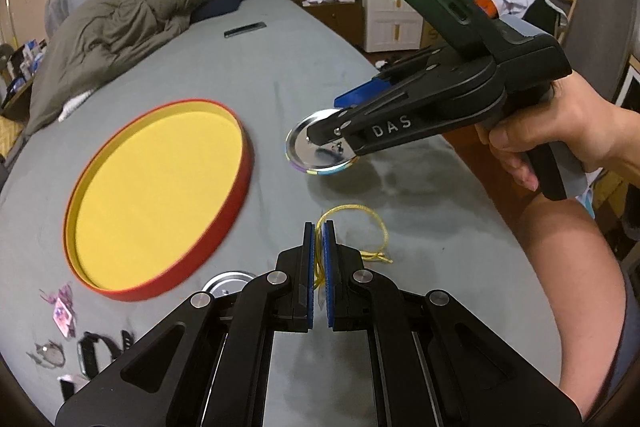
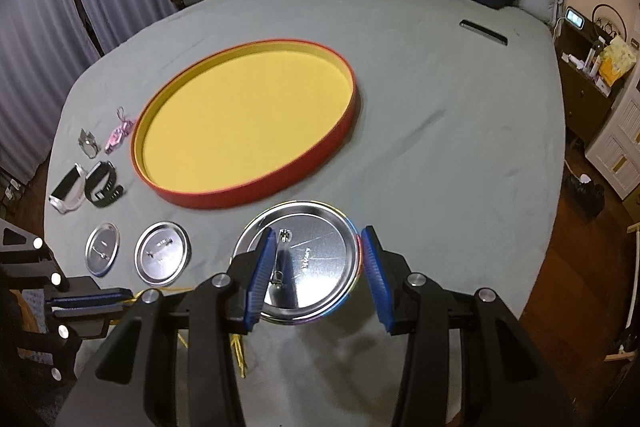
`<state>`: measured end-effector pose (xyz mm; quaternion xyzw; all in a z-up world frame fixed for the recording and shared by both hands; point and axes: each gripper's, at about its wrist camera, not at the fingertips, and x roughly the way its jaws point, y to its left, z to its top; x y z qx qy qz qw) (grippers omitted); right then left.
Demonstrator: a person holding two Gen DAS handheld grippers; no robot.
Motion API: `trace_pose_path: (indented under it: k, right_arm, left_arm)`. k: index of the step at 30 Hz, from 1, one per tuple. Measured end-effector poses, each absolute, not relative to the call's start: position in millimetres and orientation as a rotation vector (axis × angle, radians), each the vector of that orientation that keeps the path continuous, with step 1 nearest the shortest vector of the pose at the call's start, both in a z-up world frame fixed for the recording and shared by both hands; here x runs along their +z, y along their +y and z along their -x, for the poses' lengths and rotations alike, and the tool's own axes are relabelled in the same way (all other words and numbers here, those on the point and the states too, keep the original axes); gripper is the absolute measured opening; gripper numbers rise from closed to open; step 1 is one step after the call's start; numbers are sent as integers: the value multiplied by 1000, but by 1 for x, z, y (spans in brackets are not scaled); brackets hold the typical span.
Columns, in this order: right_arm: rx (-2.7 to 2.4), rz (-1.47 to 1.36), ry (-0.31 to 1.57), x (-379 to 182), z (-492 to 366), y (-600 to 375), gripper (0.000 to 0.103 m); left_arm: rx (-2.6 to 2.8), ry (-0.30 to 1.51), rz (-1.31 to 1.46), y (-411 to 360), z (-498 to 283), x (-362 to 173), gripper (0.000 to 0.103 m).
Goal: Organize jewelry
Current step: 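Lift the card badge and silver badge out of the tray over the bed with both tools, then open both tools to drop the card badge and silver badge onto the bed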
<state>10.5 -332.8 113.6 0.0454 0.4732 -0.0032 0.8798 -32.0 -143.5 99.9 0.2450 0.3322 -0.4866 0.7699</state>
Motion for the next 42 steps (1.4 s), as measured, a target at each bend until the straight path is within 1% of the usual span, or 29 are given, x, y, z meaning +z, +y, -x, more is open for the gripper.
trace_pose_path:
  k: [8, 16, 28, 29, 33, 34, 36, 37, 38, 40, 41, 42]
  right_arm:
    - [-19, -111, 1021, 82, -12, -333, 41]
    - [-38, -127, 1054, 53, -15, -340, 41]
    - [-28, -135, 1030, 42, -14, -340, 42]
    - [-27, -137, 1030, 42, -14, -340, 42]
    - [-6, -123, 1033, 42, -15, -335, 55]
    - [-2, -115, 1035, 42, -15, -333, 58]
    - [-6, -97, 1032, 42, -15, -329, 58]
    - [-8, -94, 1032, 42, -15, -328, 58]
    - [-9, -96, 1032, 42, -15, -328, 58]
    - [-11, -100, 1024, 44, -14, -329, 59]
    - [-13, -100, 1020, 45, -14, -329, 61]
    - [-16, -101, 1014, 47, -13, -329, 65]
  left_arm:
    - [-1052, 736, -549, -151, 33, 76, 4]
    - [-1039, 716, -556, -155, 34, 71, 4]
    - [-1015, 715, -606, -158, 34, 47, 6]
    - [-1015, 715, -605, -156, 34, 46, 6]
    - [-1010, 716, -624, -156, 35, 40, 7]
    - [-1009, 716, -623, -156, 35, 39, 9]
    - [-1003, 714, -619, -154, 35, 38, 14]
    - [-1000, 711, -618, -153, 35, 39, 21]
    - [-995, 704, -615, -152, 35, 39, 26]
    - [-987, 684, -607, -150, 36, 42, 51]
    - [-983, 669, -600, -148, 37, 45, 55]
    - [-975, 656, -594, -146, 38, 48, 61]
